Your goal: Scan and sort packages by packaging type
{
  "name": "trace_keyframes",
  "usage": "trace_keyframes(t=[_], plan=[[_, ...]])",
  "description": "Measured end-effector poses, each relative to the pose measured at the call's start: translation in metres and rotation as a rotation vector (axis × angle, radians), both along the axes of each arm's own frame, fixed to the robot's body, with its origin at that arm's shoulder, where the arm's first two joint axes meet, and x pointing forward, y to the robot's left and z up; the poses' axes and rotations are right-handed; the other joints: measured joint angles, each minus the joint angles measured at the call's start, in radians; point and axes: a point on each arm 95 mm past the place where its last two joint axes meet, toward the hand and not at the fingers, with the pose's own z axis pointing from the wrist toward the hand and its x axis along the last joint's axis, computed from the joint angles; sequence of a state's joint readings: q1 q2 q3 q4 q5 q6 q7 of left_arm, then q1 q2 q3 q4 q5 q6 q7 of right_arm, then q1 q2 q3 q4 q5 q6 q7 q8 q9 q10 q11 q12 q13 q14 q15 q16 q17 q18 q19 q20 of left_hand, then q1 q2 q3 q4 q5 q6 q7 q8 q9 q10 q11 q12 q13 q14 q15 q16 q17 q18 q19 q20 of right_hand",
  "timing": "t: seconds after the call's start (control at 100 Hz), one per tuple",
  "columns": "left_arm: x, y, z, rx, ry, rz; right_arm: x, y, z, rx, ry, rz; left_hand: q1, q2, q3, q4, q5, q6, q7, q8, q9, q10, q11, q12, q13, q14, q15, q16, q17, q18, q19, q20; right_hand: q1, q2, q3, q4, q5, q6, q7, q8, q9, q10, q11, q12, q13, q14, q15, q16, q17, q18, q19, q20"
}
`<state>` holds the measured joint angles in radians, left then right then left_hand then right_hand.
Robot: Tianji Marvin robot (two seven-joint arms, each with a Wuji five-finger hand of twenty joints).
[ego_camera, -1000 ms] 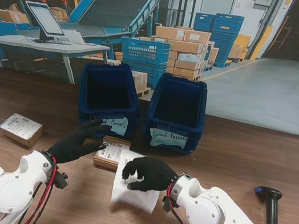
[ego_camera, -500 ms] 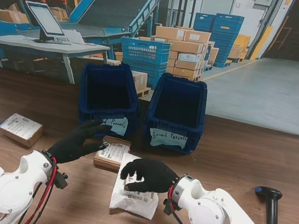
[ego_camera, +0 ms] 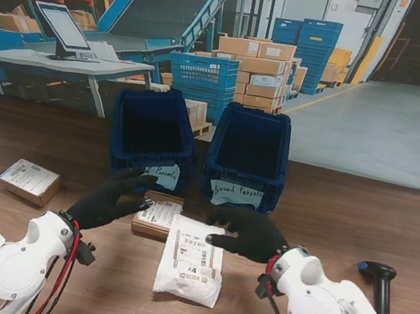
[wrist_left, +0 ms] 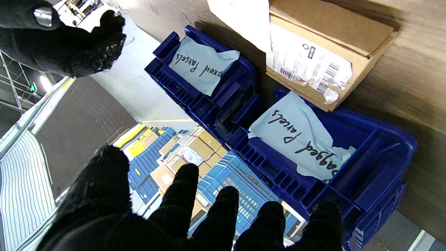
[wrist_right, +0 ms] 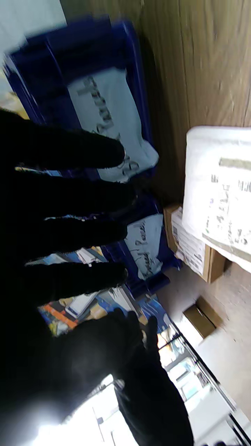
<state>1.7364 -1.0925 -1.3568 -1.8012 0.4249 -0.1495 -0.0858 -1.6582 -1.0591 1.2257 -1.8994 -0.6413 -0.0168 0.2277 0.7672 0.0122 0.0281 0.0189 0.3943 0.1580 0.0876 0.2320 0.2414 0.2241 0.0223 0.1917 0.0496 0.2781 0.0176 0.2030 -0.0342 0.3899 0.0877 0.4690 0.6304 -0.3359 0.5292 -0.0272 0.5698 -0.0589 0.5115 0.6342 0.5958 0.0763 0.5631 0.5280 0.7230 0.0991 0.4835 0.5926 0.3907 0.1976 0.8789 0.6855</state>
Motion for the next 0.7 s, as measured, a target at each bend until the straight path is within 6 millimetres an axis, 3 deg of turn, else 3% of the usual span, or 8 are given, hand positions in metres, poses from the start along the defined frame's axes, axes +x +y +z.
trace_keyframes(t=[0.05, 0.3, 0.52, 0.7], plan=[[0.0, 0.0, 0.0, -0.002, 0.001, -0.001, -0.003, -0.007, 0.004, -0.003, 0.014, -0.037, 0.0, 0.0, 0.0, 0.0, 0.0, 0.0, 0.0, 0.0, 0.0, 0.0, 0.0, 0.0, 0.0, 0.0, 0.0, 0.0, 0.0, 0.0, 0.0, 0.0, 0.0, 0.02, -0.024, 0.04, 0.0, 0.002, -0.027, 0.023, 0.0, 0.0, -0.004, -0.012, -0.008, 0.0, -0.007, -0.009, -0.007, 0.0, -0.003, 0.0], [-0.001, -0.009, 0.0, -0.006, 0.006, -0.016, -0.024, -0.044, 0.02, -0.008, 0.051, -0.222, 0.0, 0.0, 0.0, 0.0, 0.0, 0.0, 0.0, 0.0, 0.0, 0.0, 0.0, 0.0, 0.0, 0.0, 0.0, 0.0, 0.0, 0.0, 0.0, 0.0, 0.0, 0.02, -0.035, 0.041, 0.0, 0.002, -0.057, 0.033, -0.001, 0.0, -0.068, -0.066, -0.032, 0.002, -0.096, -0.062, -0.039, 0.003, -0.046, -0.005], [-0.001, -0.014, 0.0, -0.01, 0.01, -0.026, -0.044, -0.074, 0.026, -0.008, 0.102, -0.359, 0.0, 0.0, 0.0, 0.0, 0.0, 0.0, 0.0, 0.0, 0.0, 0.0, 0.0, 0.0, 0.0, 0.0, 0.0, 0.0, 0.0, 0.0, 0.0, 0.0, 0.0, 0.029, -0.048, 0.041, -0.012, 0.02, -0.089, 0.033, -0.011, 0.002, -0.145, -0.135, -0.047, 0.023, -0.208, -0.161, -0.075, 0.025, -0.127, -0.046], [-0.003, -0.019, -0.001, -0.013, 0.016, -0.034, -0.057, -0.092, 0.023, 0.014, 0.141, -0.494, 0.0, 0.0, 0.0, 0.0, 0.0, 0.0, 0.0, 0.0, 0.0, 0.0, 0.0, 0.0, 0.0, 0.0, 0.0, 0.0, 0.0, 0.0, 0.0, 0.0, -0.05, 0.042, -0.063, 0.041, -0.059, 0.059, -0.131, 0.015, -0.094, 0.036, -0.218, -0.195, -0.133, 0.04, -0.276, -0.223, -0.114, 0.026, -0.18, -0.085]])
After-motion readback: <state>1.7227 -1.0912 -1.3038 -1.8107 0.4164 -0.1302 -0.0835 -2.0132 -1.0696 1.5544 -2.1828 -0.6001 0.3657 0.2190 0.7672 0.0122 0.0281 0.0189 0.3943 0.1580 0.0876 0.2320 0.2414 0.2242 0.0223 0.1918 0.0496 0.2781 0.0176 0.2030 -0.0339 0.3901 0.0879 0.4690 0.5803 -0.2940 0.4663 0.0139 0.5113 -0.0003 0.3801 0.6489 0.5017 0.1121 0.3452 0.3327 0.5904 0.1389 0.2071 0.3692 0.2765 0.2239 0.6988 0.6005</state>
